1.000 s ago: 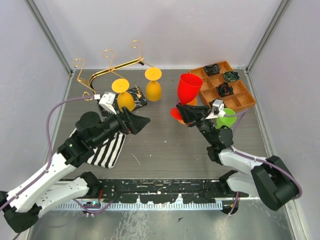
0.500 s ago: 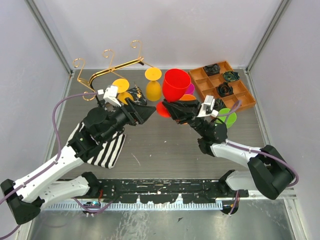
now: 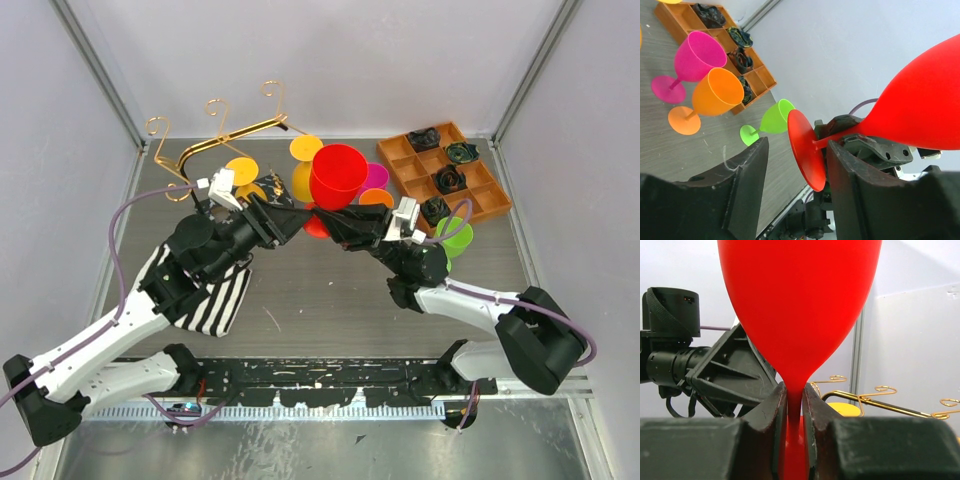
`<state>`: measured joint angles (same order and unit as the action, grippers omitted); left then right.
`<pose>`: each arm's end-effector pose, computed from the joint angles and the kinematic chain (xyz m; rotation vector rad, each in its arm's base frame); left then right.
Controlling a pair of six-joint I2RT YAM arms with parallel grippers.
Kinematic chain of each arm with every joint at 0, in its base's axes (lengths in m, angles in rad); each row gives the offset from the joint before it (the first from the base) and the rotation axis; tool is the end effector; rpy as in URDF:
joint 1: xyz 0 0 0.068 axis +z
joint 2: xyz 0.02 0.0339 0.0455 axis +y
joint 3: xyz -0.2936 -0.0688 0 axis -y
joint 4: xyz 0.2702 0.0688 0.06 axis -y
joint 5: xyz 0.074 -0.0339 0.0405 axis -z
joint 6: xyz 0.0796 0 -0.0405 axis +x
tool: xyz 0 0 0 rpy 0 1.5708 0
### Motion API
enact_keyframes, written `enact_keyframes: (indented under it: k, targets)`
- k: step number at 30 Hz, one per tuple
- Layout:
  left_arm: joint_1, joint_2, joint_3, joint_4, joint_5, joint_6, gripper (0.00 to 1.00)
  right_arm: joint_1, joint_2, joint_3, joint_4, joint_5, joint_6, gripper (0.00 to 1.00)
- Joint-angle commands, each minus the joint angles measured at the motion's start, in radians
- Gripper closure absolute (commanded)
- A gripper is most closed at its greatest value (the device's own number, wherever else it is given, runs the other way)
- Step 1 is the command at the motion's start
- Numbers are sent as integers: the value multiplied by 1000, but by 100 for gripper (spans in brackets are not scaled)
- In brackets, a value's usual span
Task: Place the wine glass upside down on the wine glass rack
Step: Turn the wine glass upside down at the wine rack.
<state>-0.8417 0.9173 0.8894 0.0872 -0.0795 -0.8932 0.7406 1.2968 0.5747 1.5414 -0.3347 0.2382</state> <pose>0.1822 -0.1944 0.4081 -0.1130 1.6614 -1.3037 0.1926 0.2115 0.3716 -0.5185 0.6739 1.0480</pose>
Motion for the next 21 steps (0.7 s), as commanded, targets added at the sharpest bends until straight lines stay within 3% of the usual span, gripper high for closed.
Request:
enact_keyframes:
  k: [1, 12, 21]
  targets:
    - [-9, 1, 3, 41, 10, -17, 46, 10, -8, 47, 154, 7, -52, 99]
    - [-15, 9, -4, 59, 19, -29, 62, 22, 5, 69, 154, 3, -42, 99]
    - [-15, 23, 8, 89, 38, -49, 66, 29, 18, 74, 155, -12, -51, 99]
